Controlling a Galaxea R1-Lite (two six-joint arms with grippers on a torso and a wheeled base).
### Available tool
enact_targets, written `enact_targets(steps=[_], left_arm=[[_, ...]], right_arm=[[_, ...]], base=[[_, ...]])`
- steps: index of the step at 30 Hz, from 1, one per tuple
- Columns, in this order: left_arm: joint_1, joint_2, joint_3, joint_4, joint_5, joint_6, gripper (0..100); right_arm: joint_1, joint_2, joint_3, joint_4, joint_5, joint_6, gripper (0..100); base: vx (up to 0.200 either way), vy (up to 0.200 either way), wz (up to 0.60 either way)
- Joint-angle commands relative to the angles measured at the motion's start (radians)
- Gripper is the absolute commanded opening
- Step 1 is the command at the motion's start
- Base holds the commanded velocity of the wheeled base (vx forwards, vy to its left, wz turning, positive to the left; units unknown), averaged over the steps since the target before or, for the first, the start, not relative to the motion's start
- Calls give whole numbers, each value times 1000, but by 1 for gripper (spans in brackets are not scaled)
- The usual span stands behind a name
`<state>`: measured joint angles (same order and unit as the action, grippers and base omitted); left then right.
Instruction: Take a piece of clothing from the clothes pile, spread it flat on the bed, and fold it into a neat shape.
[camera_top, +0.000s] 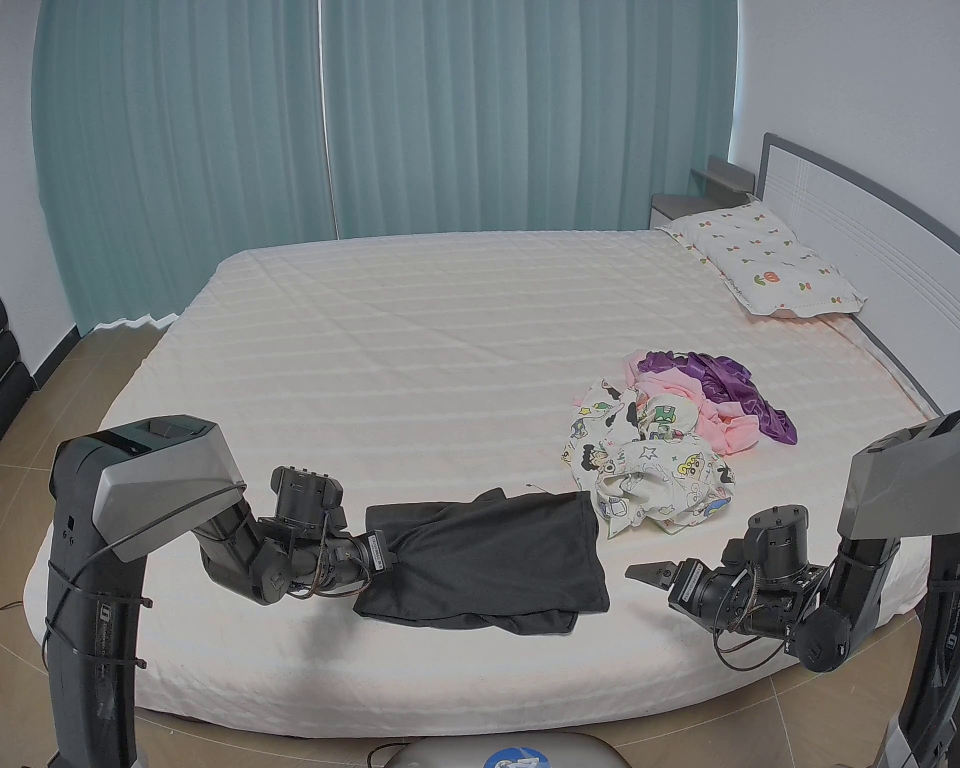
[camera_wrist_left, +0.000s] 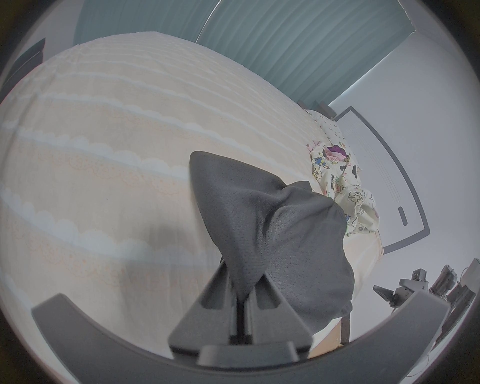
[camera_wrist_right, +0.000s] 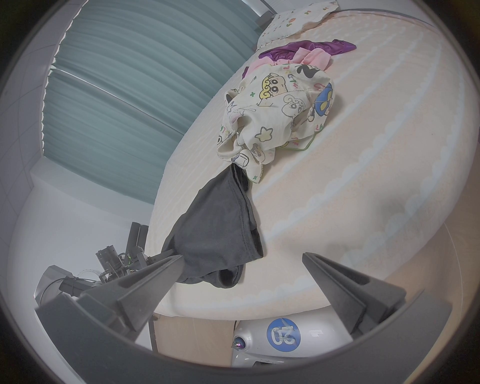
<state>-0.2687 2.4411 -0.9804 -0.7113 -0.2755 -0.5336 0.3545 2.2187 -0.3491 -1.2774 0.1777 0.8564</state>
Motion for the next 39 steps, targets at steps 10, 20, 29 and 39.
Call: enact_targets(steps=[10,20,29,39], left_arm=[[14,-43,35,4,36,-3,0],[54,-88,71,1,38,-5,0],[89,-119,121,0,38,-3,0],[138,-131,177,-4,36,-3,0]], right_arm=[[-3,2,1,0,0,0,100],[-5,2,1,0,0,1,100],[-6,4,1,0,0,3,100],[-6,12,1,0,0,9,100]], base=[[0,0,0],[0,200,0],[0,200,0],[0,200,0]])
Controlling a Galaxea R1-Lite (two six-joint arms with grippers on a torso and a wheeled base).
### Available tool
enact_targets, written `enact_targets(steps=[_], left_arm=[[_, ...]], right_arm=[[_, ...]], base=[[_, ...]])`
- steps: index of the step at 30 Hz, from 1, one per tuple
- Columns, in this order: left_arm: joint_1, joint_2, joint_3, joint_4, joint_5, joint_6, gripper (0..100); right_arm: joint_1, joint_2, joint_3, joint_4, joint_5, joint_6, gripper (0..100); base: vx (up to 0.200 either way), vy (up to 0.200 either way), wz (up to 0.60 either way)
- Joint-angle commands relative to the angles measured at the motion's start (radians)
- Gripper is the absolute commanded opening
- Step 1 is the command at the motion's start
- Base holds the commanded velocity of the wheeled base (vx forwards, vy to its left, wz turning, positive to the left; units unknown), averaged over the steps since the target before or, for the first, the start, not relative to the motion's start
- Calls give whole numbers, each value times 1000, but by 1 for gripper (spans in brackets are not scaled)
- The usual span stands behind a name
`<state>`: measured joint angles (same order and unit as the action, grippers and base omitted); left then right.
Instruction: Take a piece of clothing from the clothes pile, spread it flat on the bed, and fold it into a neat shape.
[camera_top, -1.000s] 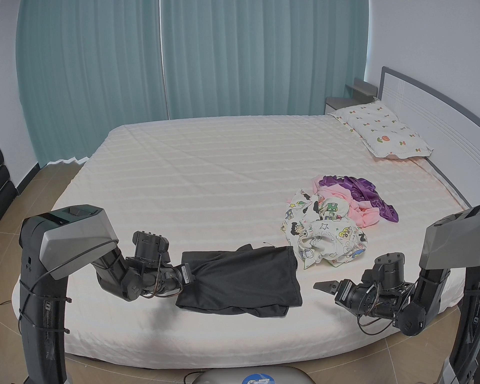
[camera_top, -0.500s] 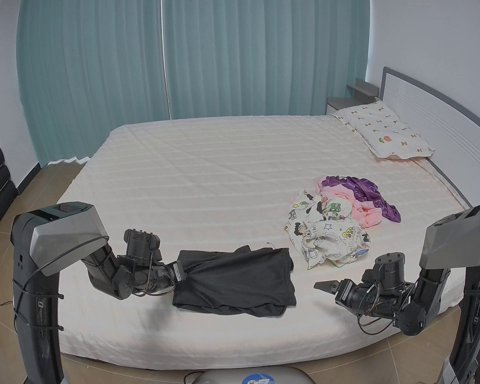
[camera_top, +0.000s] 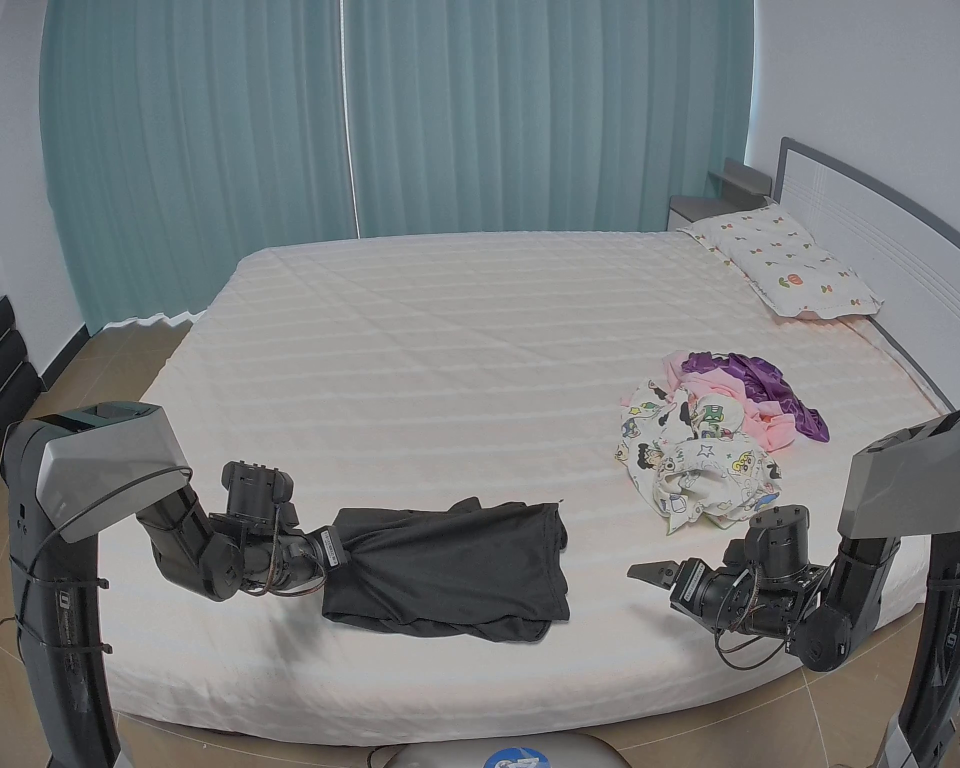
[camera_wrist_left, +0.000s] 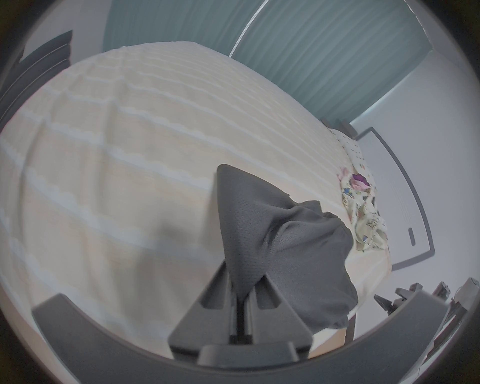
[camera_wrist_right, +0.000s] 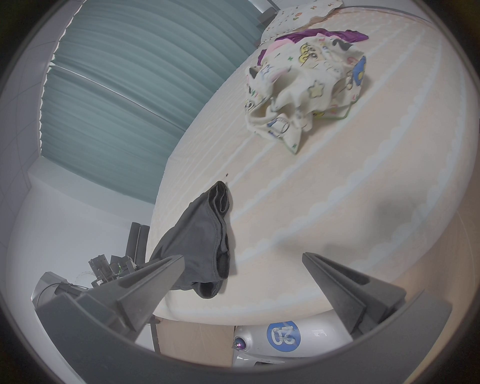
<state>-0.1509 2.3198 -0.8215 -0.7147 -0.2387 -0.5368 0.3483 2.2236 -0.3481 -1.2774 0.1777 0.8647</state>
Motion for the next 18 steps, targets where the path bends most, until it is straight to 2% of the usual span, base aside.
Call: enact_targets(steps=[1,16,18], left_arm=[[25,-10,19,0,-1,-2,0],[60,-33,73,0,-4,-2,0],[60,-34,82,0,-7,0,0]], right_arm=[[0,7,0,0,0,0,100],[0,22,1,-23,0,0,100],[1,22,1,-23,0,0,100]], base=[[0,200,0],[0,200,0],[0,0,0]])
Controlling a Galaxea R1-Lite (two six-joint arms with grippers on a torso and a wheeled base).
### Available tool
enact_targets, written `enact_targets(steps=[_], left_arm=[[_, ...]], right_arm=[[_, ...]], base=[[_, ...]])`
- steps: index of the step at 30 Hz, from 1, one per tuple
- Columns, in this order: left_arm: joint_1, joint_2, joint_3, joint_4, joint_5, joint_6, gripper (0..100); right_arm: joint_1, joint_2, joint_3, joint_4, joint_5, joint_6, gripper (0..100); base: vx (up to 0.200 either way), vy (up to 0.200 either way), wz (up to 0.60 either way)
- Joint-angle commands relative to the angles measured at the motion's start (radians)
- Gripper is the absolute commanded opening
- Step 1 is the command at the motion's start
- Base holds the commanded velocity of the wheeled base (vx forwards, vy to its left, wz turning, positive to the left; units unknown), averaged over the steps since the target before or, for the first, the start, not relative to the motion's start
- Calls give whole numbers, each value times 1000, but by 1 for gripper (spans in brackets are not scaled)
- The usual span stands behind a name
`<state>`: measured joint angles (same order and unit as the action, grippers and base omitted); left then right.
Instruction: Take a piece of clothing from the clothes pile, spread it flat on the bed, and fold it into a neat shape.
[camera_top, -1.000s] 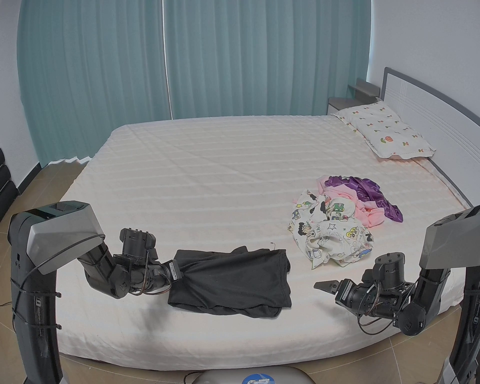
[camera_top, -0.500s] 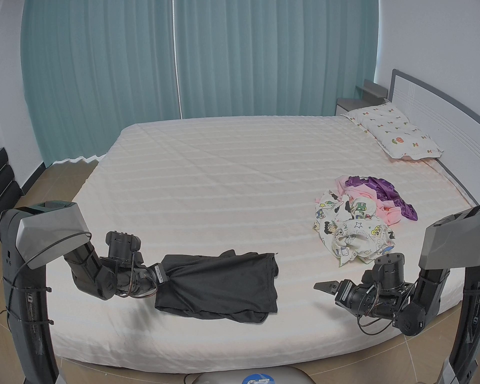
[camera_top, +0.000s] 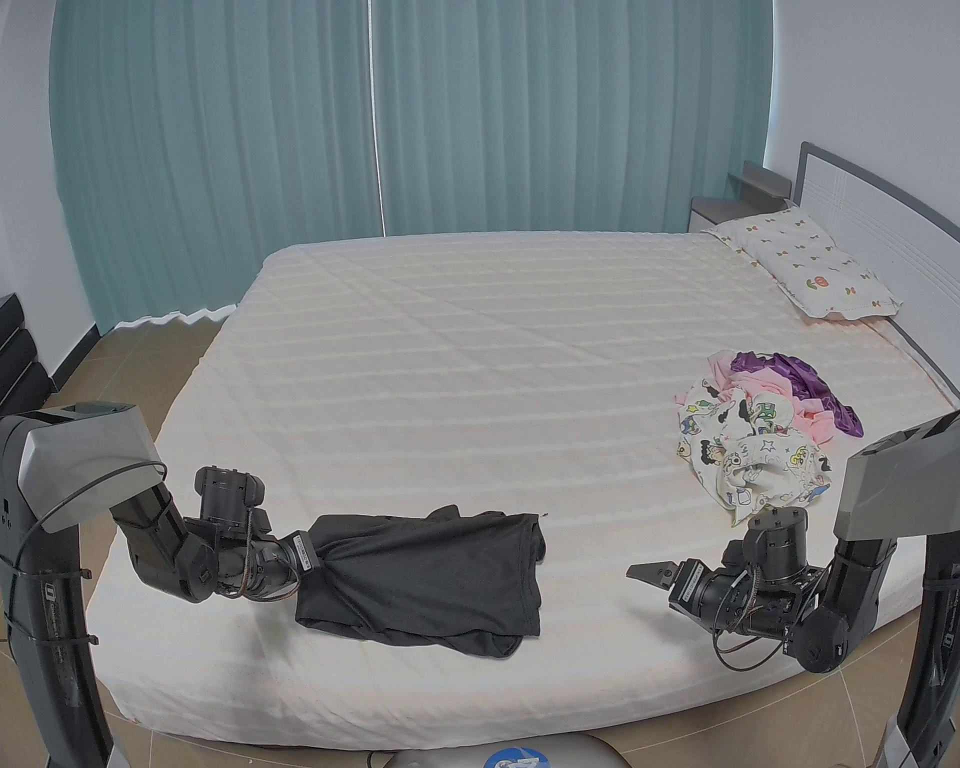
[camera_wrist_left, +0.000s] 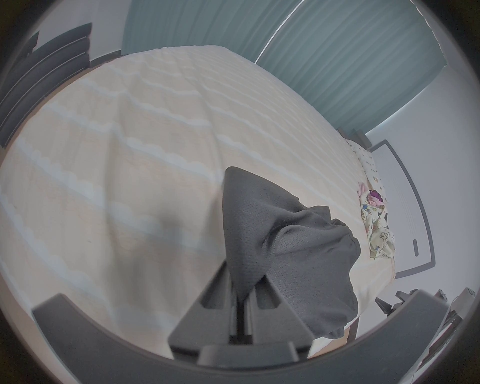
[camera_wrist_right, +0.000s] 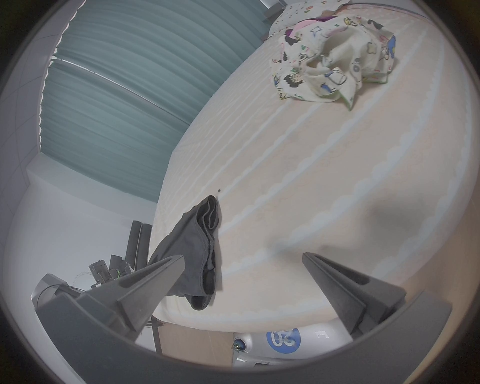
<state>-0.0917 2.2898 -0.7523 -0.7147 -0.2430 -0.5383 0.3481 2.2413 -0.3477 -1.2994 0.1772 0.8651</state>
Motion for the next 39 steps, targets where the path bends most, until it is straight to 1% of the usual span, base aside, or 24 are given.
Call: enact_targets(steps=[1,8,9,16,18,21,22,23,24,25,27,28,29,30,31,32,33,37,39], left_arm=[[1,-4,16,0,-4,1,0],[1,-4,51,-8,-12,-3,0],[0,-4,61,-20,-12,-3,100],[3,-9,143,-137,-12,-29,100],[20,-19,168,-183,-10,-57,100],[53,-43,183,-221,-9,-134,100],[69,-59,192,-227,-9,-183,100],[73,-66,196,-229,-9,-200,100],[89,-90,211,-229,-16,-252,100],[93,-99,217,-230,-18,-272,100],[109,-124,234,-232,-38,-331,100],[112,-127,237,-233,-42,-338,100],[127,-135,249,-247,-53,-347,100],[130,-136,251,-250,-56,-348,100],[145,-138,261,-269,-65,-354,100],[145,-138,261,-269,-65,-354,100],[150,-136,268,-281,-70,-361,100],[152,-136,274,-287,-70,-365,100],[152,-136,274,-287,-70,-365,100]], right_arm=[[2,6,1,-1,1,-1,100],[6,9,-1,-3,1,0,100],[8,11,-1,-3,1,-1,100],[57,9,-14,-5,-12,-5,100],[86,11,-33,5,-13,-5,100],[134,21,-70,14,-16,-6,100],[157,34,-86,14,-19,-9,100],[163,38,-94,14,-19,-11,100],[189,55,-123,20,-22,-17,100],[201,66,-139,26,-22,-20,100],[252,107,-228,101,-22,-28,100],[259,113,-248,120,-22,-28,100],[289,133,-307,180,-24,-28,100],[295,136,-318,192,-24,-28,100],[325,152,-367,249,-25,-28,100],[325,152,-367,249,-25,-28,100],[341,159,-399,288,-28,-29,100],[333,173,-476,364,-36,-51,100],[335,175,-485,376,-38,-55,100]], base=[[0,0,0],[0,0,0],[0,0,0],[0,0,0],[0,0,0],[0,0,0],[0,0,0],[0,0,0],[0,0,0],[0,0,0],[0,0,0],[0,0,0],[0,0,0],[0,0,0],[0,0,0],[0,0,0],[0,0,0],[0,0,0],[0,0,0]])
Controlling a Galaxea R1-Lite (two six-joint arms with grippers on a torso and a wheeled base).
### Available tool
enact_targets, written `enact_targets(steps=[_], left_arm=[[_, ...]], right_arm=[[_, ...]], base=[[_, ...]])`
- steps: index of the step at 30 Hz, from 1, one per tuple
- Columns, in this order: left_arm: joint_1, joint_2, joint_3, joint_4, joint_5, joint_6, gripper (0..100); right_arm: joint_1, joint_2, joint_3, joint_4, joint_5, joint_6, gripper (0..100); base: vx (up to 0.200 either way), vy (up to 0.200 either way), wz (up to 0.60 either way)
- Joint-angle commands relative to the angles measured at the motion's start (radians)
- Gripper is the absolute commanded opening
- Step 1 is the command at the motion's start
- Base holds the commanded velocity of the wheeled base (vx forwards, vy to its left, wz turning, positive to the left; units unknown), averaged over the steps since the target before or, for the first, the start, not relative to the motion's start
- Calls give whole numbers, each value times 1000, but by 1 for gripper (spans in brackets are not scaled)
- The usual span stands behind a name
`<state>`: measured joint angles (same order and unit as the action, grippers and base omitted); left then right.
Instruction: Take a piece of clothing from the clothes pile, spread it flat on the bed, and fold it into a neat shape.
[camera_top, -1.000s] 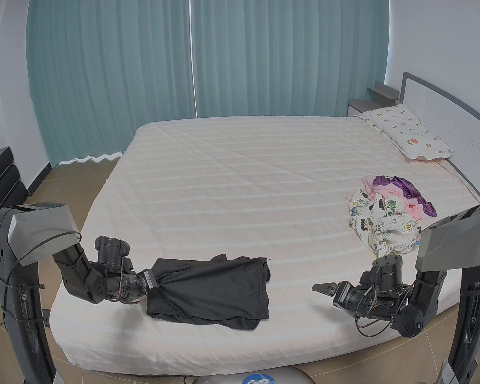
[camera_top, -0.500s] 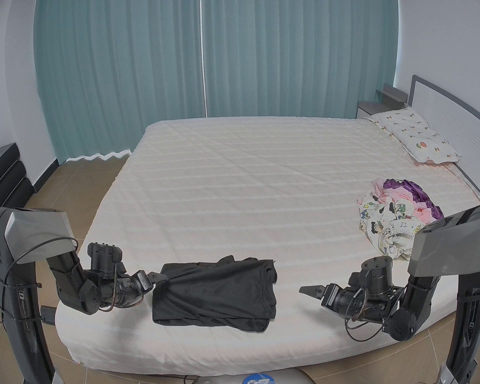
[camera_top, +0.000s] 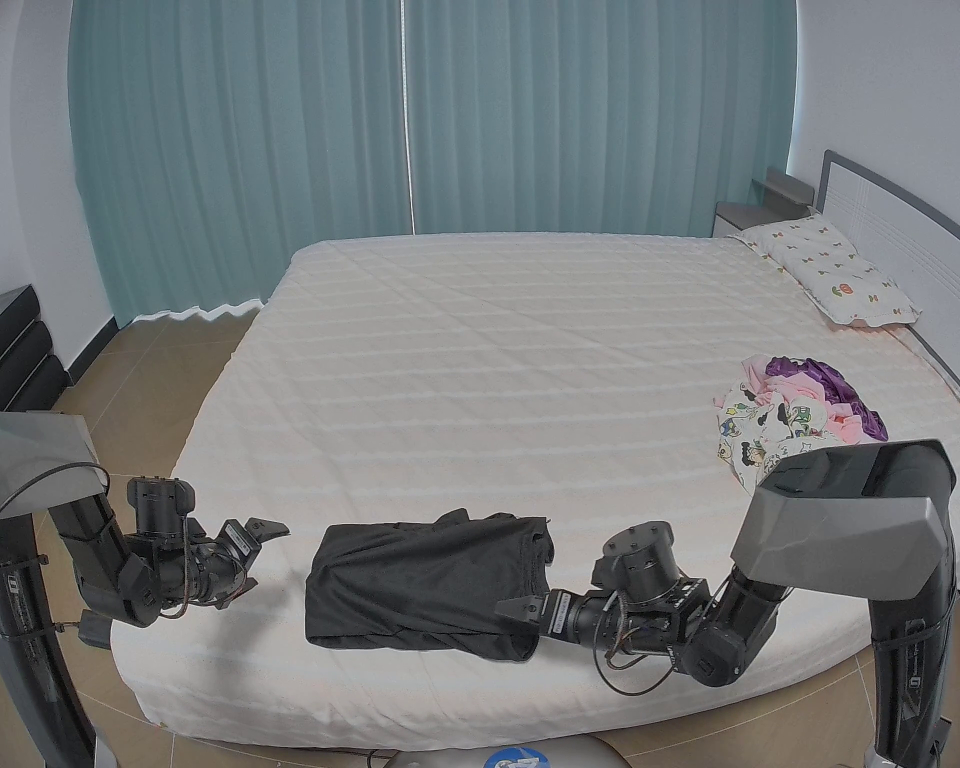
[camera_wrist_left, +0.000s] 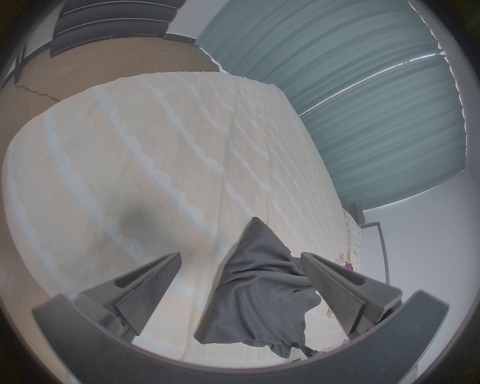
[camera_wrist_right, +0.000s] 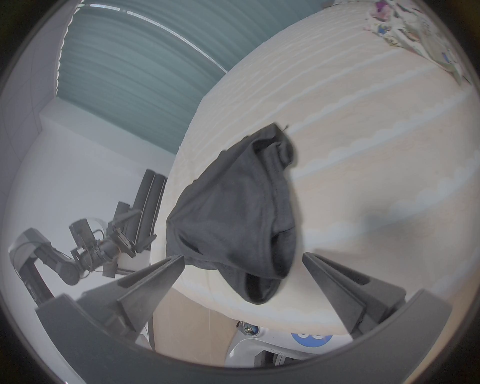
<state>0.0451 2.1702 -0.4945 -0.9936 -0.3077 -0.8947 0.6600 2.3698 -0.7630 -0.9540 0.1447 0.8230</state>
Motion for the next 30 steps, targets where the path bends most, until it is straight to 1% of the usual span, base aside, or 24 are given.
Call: enact_targets(steps=[1,4,5,7,9,10,17,25,26,30], left_arm=[[15,-17,16,-8,-5,-9,100],[16,-7,14,-8,-5,-7,100],[19,-7,14,-8,-5,-7,100],[21,-9,14,-8,-5,-7,100],[21,-10,16,-8,-5,-7,100],[21,-10,16,-8,-5,-9,100],[21,-10,22,-8,-5,-7,100],[19,-9,24,-8,-5,-7,100],[19,-9,24,-8,-5,-7,100],[19,-7,22,-8,-5,-6,100]], right_arm=[[23,46,-70,31,-5,-13,100],[23,49,-76,37,-8,-18,100],[23,49,-81,38,-10,-18,0],[21,49,-82,40,-20,-19,0],[21,42,-79,63,-63,-27,0],[21,39,-78,70,-68,-27,0],[23,-37,-18,155,-74,-27,0],[29,-60,45,155,-74,-44,0],[29,-60,54,156,-74,-50,100],[29,-47,63,153,-74,-88,100]], base=[[0,0,0],[0,0,0],[0,0,0],[0,0,0],[0,0,0],[0,0,0],[0,0,0],[0,0,0],[0,0,0],[0,0,0]])
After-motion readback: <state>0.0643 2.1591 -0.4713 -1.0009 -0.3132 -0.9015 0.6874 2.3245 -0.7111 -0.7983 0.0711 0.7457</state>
